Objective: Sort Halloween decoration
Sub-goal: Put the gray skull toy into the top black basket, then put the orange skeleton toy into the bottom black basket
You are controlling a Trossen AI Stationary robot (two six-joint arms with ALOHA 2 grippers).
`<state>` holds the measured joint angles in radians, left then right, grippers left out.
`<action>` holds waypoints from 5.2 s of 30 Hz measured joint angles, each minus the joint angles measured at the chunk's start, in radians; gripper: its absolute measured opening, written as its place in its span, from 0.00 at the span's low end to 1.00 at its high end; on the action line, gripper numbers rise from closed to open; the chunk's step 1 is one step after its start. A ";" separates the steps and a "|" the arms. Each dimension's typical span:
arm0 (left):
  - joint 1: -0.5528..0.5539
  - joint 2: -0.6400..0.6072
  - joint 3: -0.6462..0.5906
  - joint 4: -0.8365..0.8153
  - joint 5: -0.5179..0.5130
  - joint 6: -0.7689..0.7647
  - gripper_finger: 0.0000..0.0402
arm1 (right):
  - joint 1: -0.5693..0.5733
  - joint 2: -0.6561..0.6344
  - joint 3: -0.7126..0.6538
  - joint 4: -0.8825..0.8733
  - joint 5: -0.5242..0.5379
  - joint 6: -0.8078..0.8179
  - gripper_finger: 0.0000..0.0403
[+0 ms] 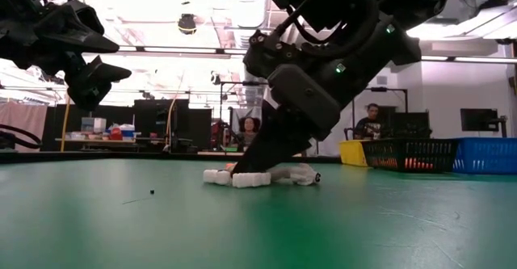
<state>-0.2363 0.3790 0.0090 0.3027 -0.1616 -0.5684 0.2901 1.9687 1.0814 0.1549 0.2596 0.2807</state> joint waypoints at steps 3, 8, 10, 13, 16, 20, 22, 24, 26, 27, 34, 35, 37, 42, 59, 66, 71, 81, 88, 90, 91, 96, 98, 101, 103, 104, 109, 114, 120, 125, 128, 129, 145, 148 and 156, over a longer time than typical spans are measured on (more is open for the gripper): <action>0.000 0.000 0.000 0.000 0.000 -0.001 0.45 | 0.000 -0.017 -0.002 -0.004 0.004 0.010 0.21; 0.000 0.000 0.000 0.001 0.000 -0.001 0.45 | -0.011 -0.104 -0.002 -0.041 0.051 0.001 0.21; 0.000 0.000 0.000 0.002 0.000 -0.001 0.45 | -0.024 -0.147 -0.002 -0.085 0.067 0.000 0.21; 0.000 0.000 0.000 0.002 0.000 -0.001 0.45 | -0.050 -0.224 -0.002 -0.192 0.124 -0.001 0.21; 0.000 0.000 0.000 0.004 0.004 -0.009 0.45 | -0.086 -0.315 -0.001 -0.381 0.242 0.061 0.21; 0.000 0.000 0.000 0.005 0.008 -0.012 0.45 | -0.157 -0.431 -0.001 -0.686 0.403 0.224 0.21; 0.000 0.000 0.000 0.005 0.008 -0.012 0.45 | -0.203 -0.488 -0.001 -0.839 0.459 0.321 0.22; 0.000 0.000 0.000 0.005 0.008 -0.012 0.45 | -0.261 -0.534 -0.001 -0.978 0.481 0.404 0.22; 0.000 0.000 0.000 0.004 0.007 -0.012 0.45 | -0.332 -0.576 -0.012 -1.065 0.483 0.449 0.22; 0.000 0.000 0.000 0.004 0.007 -0.012 0.45 | -0.370 -0.596 -0.020 -1.094 0.480 0.460 0.22; 0.000 0.000 0.000 0.003 0.004 -0.011 0.45 | -0.655 -0.681 -0.108 -1.068 0.459 0.482 0.22; 0.000 0.000 0.000 0.002 0.004 -0.011 0.45 | -0.694 -0.683 -0.115 -1.057 0.454 0.482 0.22; 0.000 0.000 0.000 0.002 0.003 -0.010 0.45 | -0.769 -0.681 -0.126 -1.030 0.447 0.482 0.22; 0.000 0.000 0.000 0.002 0.004 -0.003 0.45 | -0.917 -0.647 -0.142 -0.932 0.384 0.449 0.24; 0.000 0.000 0.000 0.000 0.007 0.002 0.45 | -1.037 -0.559 -0.144 -0.826 0.222 0.342 0.59; 0.000 0.000 0.000 0.001 0.008 -0.001 0.45 | -0.748 -0.569 -0.143 -0.578 0.009 0.048 0.57; 0.000 0.000 0.000 0.003 0.000 -0.006 0.45 | -0.454 -0.524 -0.143 -0.390 -0.039 0.002 0.55; 0.000 0.000 0.000 0.004 -0.002 -0.017 0.45 | -0.157 -0.211 -0.124 0.019 0.101 -0.083 0.55; 0.000 0.000 0.000 0.003 -0.003 -0.020 0.45 | -0.167 -0.091 -0.036 0.029 0.056 -0.098 0.55; 0.000 0.000 0.000 0.002 -0.004 -0.016 0.45 | -0.168 -0.064 -0.015 0.027 0.037 -0.098 0.55; 0.000 0.000 0.000 0.002 -0.004 -0.015 0.45 | -0.167 -0.052 -0.007 0.030 0.035 -0.098 0.55; 0.000 0.000 0.000 0.000 -0.008 -0.013 0.45 | -0.167 -0.018 0.004 0.027 0.027 -0.096 0.55; 0.000 0.000 0.000 -0.001 -0.008 -0.012 0.45 | -0.167 -0.017 0.004 0.014 0.026 -0.088 0.55; 0.000 0.000 0.000 -0.002 -0.008 -0.009 0.45 | -0.167 -0.017 0.004 -0.018 0.026 -0.063 0.54; 0.000 0.000 0.000 -0.002 -0.008 -0.004 0.45 | -0.169 -0.017 0.005 -0.034 0.026 -0.045 0.53; 0.000 0.000 0.000 -0.002 -0.008 -0.004 0.45 | -0.169 -0.017 0.005 -0.040 0.025 -0.042 0.51; 0.000 0.000 0.000 -0.002 -0.008 0.003 0.45 | -0.170 -0.017 0.005 -0.051 0.000 -0.037 0.43; 0.000 0.000 0.000 -0.001 -0.008 -0.002 0.45 | -0.175 -0.017 0.005 -0.069 -0.004 -0.016 0.31; 0.000 0.000 0.000 -0.001 -0.007 -0.014 0.45 | -0.174 -0.019 0.006 -0.087 -0.004 -0.016 0.13; 0.000 0.000 0.000 0.000 0.000 -0.019 0.45 | -0.172 -0.022 0.006 -0.086 -0.004 -0.017 0.03; 0.000 0.000 0.000 0.001 0.000 -0.019 0.45 | -0.172 -0.022 0.009 -0.091 -0.004 -0.017 0.03; 0.000 0.000 0.000 0.001 0.000 -0.019 0.45 | -0.172 -0.022 0.015 -0.093 -0.004 -0.017 0.03; 0.000 0.000 0.000 -0.005 0.004 -0.012 0.45 | -0.197 -0.263 0.038 -0.470 0.187 0.062 0.01; 0.000 0.000 0.000 -0.003 0.005 -0.012 0.45 | -0.209 -0.305 0.039 -0.557 0.158 0.078 0.03; 0.000 0.000 0.000 0.000 -0.003 -0.001 0.45 | -0.166 -0.218 0.040 -0.326 0.006 0.028 0.24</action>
<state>-0.2361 0.3790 0.0091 0.3024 -0.1642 -0.5690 0.1244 1.7510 1.1211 -0.1709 0.2655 0.3088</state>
